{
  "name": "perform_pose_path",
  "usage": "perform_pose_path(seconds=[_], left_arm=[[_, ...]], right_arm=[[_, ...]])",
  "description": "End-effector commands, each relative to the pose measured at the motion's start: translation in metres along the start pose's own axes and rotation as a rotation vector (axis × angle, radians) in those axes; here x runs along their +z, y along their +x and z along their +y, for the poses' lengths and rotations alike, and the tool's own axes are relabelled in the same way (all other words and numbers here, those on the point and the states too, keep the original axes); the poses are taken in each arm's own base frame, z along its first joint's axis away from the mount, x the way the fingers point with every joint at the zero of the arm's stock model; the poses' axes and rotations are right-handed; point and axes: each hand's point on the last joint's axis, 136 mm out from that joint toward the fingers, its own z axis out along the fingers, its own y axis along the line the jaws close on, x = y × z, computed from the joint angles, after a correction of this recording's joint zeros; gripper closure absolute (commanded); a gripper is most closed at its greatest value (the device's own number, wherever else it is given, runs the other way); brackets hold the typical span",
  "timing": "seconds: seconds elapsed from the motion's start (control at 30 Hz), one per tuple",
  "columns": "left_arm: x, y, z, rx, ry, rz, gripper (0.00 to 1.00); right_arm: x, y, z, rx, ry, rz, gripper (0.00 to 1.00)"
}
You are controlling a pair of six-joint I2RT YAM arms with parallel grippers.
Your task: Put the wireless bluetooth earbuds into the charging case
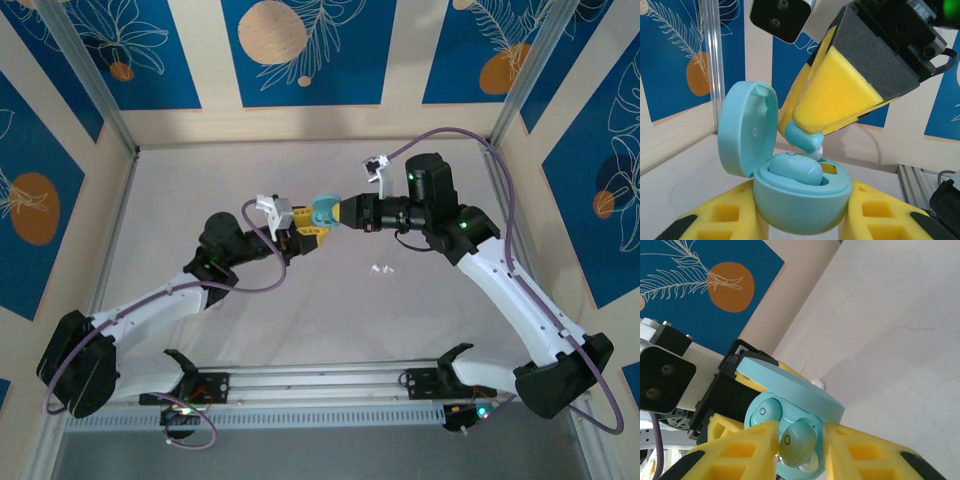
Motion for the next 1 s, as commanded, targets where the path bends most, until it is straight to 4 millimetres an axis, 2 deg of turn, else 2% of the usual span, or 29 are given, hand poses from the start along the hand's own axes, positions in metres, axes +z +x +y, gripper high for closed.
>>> perform_pose_path(seconds=[0.0,0.1,0.3,0.57,0.97], left_arm=[[0.001,-0.034,-0.017,0.054,0.059,-0.1,0.7],[0.001,-0.034,-0.016,0.053,0.058,-0.098,0.7],[0.002,-0.031,-0.016,0.049,0.058,-0.094,0.7],[0.003,-0.032,-0.015,0.047,0.059,-0.099,0.7],[0.003,-0.03,-0.013,0.046,0.048,-0.099,0.7]], right_arm=[[-0.002,0.002,-0.011,0.001,0.045,-0.004,0.7],[-0.002,0.002,-0.006,-0.003,0.023,0.001,0.75],[-0.003,-0.004,0.005,-0.002,-0.035,-0.019,0.76],[-0.001,-0.004,0.001,0.037,-0.057,-0.021,0.76],[-0.005,-0.005,0.01,0.028,-0.103,-0.018,0.76]])
